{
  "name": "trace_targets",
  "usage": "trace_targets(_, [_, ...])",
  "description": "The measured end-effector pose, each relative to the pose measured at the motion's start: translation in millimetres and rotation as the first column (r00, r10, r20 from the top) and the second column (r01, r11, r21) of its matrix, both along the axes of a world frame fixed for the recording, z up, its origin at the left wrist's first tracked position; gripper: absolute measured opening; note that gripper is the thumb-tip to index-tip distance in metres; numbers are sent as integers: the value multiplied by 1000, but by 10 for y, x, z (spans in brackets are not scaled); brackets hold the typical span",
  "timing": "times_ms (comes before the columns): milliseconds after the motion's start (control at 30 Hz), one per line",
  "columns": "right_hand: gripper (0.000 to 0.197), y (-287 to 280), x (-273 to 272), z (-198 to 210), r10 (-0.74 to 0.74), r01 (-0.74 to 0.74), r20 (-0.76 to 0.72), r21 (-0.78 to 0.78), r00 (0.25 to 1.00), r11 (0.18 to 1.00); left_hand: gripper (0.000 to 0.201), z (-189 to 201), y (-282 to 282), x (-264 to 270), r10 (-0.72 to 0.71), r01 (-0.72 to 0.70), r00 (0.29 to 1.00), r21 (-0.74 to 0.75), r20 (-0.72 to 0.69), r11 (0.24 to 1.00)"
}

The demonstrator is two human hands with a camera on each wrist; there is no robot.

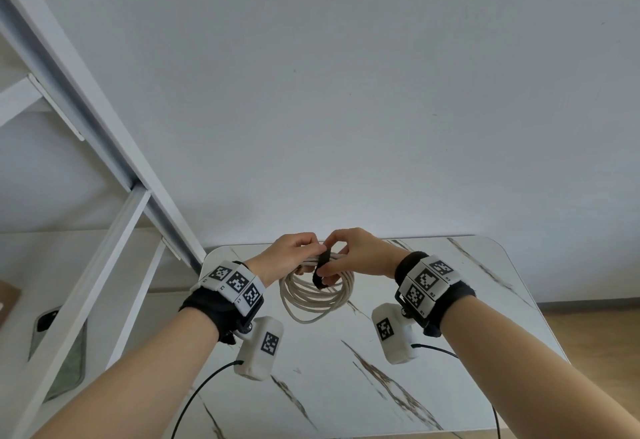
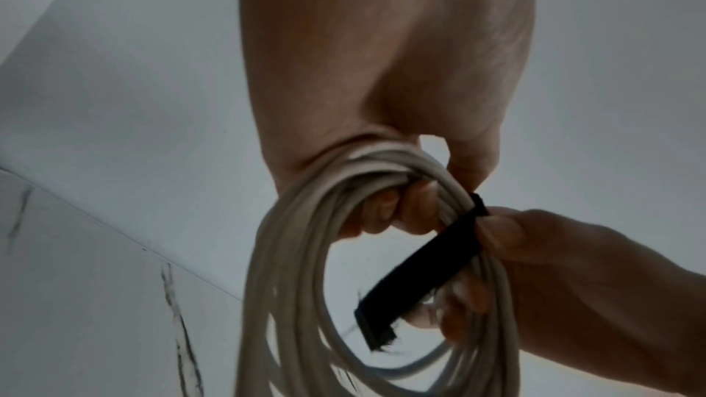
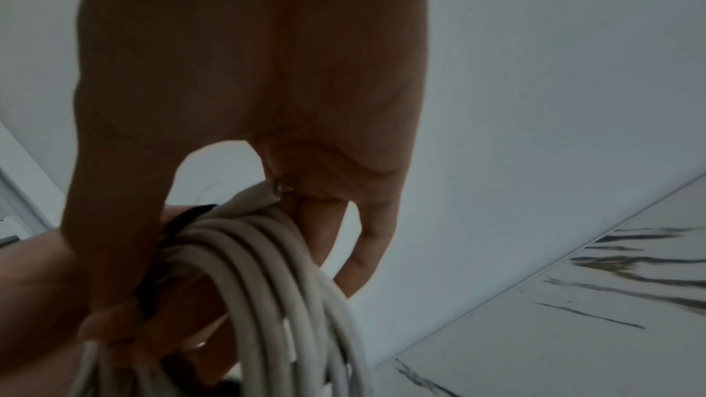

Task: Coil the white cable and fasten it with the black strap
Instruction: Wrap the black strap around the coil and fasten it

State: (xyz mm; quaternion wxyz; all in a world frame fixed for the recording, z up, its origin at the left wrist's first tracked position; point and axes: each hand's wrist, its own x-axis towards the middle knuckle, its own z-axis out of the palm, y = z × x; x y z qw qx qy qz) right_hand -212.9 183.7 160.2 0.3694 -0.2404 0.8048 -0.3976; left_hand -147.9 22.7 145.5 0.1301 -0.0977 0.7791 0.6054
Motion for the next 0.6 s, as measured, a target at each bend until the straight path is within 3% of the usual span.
trace_targets(167, [34,-18,31,-3,40,-22,196,-95,980,995,26,24,1,17,-6,6,1000,42,-10,999])
trace_targets(300, [32,-19,29,-29,28,38,308,-206,951,978,27,44,-13,-5,7,-7,1000,-8,-20,1000])
trace_targets(500, [34,-27,-44,-129,-37,63,145,-183,989,981,26,19,-31,-21,42,-42,999,-25,-20,999])
trace_targets(600, [31,-13,-42,-146,-50,89,182,-212,982,973,25,3,-30,-22,52,-53,998,-24,-38,998])
